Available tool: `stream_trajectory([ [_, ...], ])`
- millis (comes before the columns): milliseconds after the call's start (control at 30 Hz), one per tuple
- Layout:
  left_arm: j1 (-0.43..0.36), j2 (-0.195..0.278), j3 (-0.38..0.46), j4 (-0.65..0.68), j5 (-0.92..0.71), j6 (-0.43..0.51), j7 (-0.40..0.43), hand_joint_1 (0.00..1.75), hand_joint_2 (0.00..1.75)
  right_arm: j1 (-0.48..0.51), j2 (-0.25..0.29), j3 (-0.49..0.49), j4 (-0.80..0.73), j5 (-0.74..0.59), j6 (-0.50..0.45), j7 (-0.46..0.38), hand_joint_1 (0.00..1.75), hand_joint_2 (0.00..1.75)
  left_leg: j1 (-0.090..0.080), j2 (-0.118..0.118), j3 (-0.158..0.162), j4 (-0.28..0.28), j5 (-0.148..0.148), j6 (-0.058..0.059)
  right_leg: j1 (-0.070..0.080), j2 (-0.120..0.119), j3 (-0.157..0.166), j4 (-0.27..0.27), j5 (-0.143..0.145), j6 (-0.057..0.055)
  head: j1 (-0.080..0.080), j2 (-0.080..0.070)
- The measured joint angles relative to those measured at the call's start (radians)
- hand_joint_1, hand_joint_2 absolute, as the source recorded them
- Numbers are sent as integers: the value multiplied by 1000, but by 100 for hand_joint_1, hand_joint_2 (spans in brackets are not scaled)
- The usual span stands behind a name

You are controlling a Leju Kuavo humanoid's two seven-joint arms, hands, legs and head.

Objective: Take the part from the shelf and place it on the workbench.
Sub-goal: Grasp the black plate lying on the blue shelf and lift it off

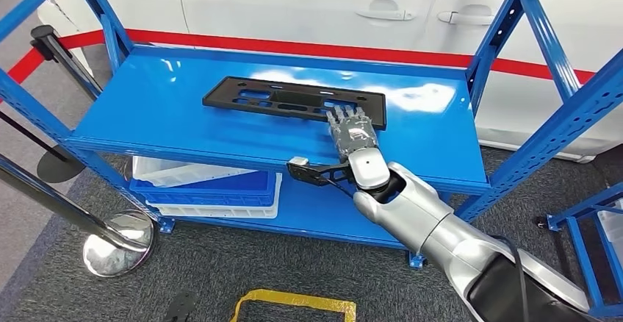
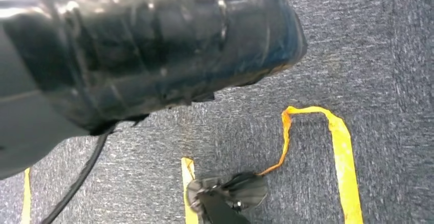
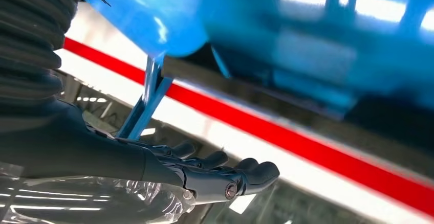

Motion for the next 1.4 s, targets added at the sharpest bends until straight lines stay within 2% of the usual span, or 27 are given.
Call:
stream_trajectory([
  [67,-2,0,-8,0,-4,-1,4,0,0,0,-2,-1,1,26,-51,1,0,175,-3,0,52,-106,34,6,4,2,-1,2,-2,7,0,0],
  [167,1,-1,-14,0,-9,-3,8,0,0,4,-6,-2,1,59,-110,-3,0,175,-6,-2,65,-131,35,17,7,2,-2,0,-2,19,2,0],
  [233,2,-3,-15,0,-11,-3,9,0,0,7,-8,-3,1,73,-121,-7,0,175,-4,-2,70,-138,39,29,5,1,-11,24,-22,27,3,0],
  [267,2,-3,-17,0,-12,-4,10,0,0,8,-8,-4,1,84,-124,-10,0,175,-3,-1,72,-142,41,35,5,1,-27,64,-47,31,3,0],
  [333,1,-4,-24,0,-12,-4,10,0,0,13,-8,-4,1,111,-127,-16,0,175,-4,-1,73,-143,40,42,3,0,-84,190,-109,35,5,0],
  [367,1,-4,-29,0,-12,-5,10,0,0,18,-8,-4,1,123,-129,-19,0,175,-4,-1,74,-142,39,43,2,0,-112,249,-129,37,5,0],
  [400,1,-4,-32,0,-12,-5,11,0,0,24,-8,-4,1,133,-130,-22,0,175,-5,-2,74,-142,39,44,2,0,-128,281,-133,37,5,0],
  [433,1,-4,-35,0,-12,-5,11,0,0,29,-8,-4,1,142,-131,-25,0,175,-5,-2,75,-140,37,44,1,0,-126,275,-117,37,5,0],
  [467,1,-5,-38,0,-11,-5,11,0,0,32,-8,-4,1,148,-132,-29,0,175,-5,-4,77,-138,35,43,1,0,-106,231,-86,35,5,0],
  [500,1,-5,-40,0,-11,-5,12,0,0,34,-7,-4,0,154,-133,-32,0,175,-5,-5,79,-136,32,42,1,0,-74,162,-50,32,5,0],
  [567,-1,-7,-45,0,-10,-6,12,0,0,34,-3,-4,-1,161,-136,-41,0,175,-8,-6,77,-130,27,36,3,1,-17,48,-12,26,5,0],
  [600,-2,-7,-47,0,-9,-6,12,0,0,35,0,-4,-1,164,-138,-44,0,175,-9,-6,75,-128,26,31,5,1,-5,21,-9,23,4,0],
  [667,-4,-7,-52,0,-8,-6,12,0,0,39,6,-4,-1,167,-139,-49,0,175,-9,-6,74,-129,27,23,8,2,-1,11,-11,19,4,0],
  [733,-3,-8,-57,0,-5,-7,11,0,0,41,11,-4,-1,167,-139,-56,0,175,-8,-5,72,-121,18,13,4,1,6,2,-8,10,2,0],
  [800,-4,-9,-60,0,-2,-8,11,0,0,40,19,-4,-1,169,-133,-63,0,175,-6,-3,37,-45,-23,2,0,0,14,-5,-7,1,-1,0],
  [867,-6,-10,-63,0,1,-9,10,0,0,41,24,-4,0,177,-119,-69,0,175,-4,-1,-31,86,-73,-6,1,-1,16,-4,-10,-4,-3,0],
  [900,-6,-10,-64,0,2,-9,10,0,0,42,25,-4,0,182,-113,-72,0,175,-4,-1,-59,133,-82,-7,2,-1,16,-3,-11,-6,-3,0],
  [933,-5,-10,-64,0,2,-10,10,0,0,44,25,-4,0,188,-109,-74,0,175,-4,-1,-71,144,-72,-7,2,-1,17,-2,-13,-7,-3,0],
  [967,-4,-10,-64,0,3,-10,9,0,0,45,25,-4,0,193,-107,-75,0,175,-4,-1,-63,115,-44,-5,3,0,19,-1,-15,-7,-3,0],
  [1033,-6,-10,-65,0,3,-10,9,0,0,45,26,-4,0,202,-109,-76,0,175,-6,-1,-3,-18,27,4,4,1,26,0,-21,-4,-3,0],
  [1067,-7,-10,-65,0,3,-9,9,0,0,45,27,-4,0,206,-110,-76,0,175,-8,-1,27,-80,48,9,6,1,28,0,-24,-1,-3,0],
  [1100,-9,-10,-66,0,3,-9,8,0,0,45,27,-4,-1,209,-111,-76,0,175,-11,-1,48,-121,56,13,7,2,29,-1,-26,3,-3,0],
  [1133,-10,-10,-67,0,4,-9,8,0,0,46,28,-4,-1,212,-112,-76,0,175,-14,-2,57,-136,52,17,8,2,29,-2,-27,7,-2,0],
  [1233,-9,-11,-70,0,5,-9,8,0,0,47,28,-4,-2,218,-116,-77,0,175,-10,-2,69,-151,51,28,9,0,31,0,-37,22,-2,0],
  [1300,-9,-12,-71,0,5,-9,8,0,0,46,28,-4,-3,220,-118,-77,0,175,-4,-1,81,-163,50,36,9,-1,0,67,-74,30,1,0],
  [1367,-10,-12,-71,0,5,-9,7,0,0,48,28,-4,-3,220,-121,-77,0,175,-5,-1,87,-164,44,43,7,-1,-72,204,-131,33,2,0],
  [1400,-10,-12,-72,0,6,-9,7,0,0,51,27,-4,-3,220,-121,-77,0,175,-5,-1,90,-163,40,44,5,-1,-108,264,-145,36,2,0],
])
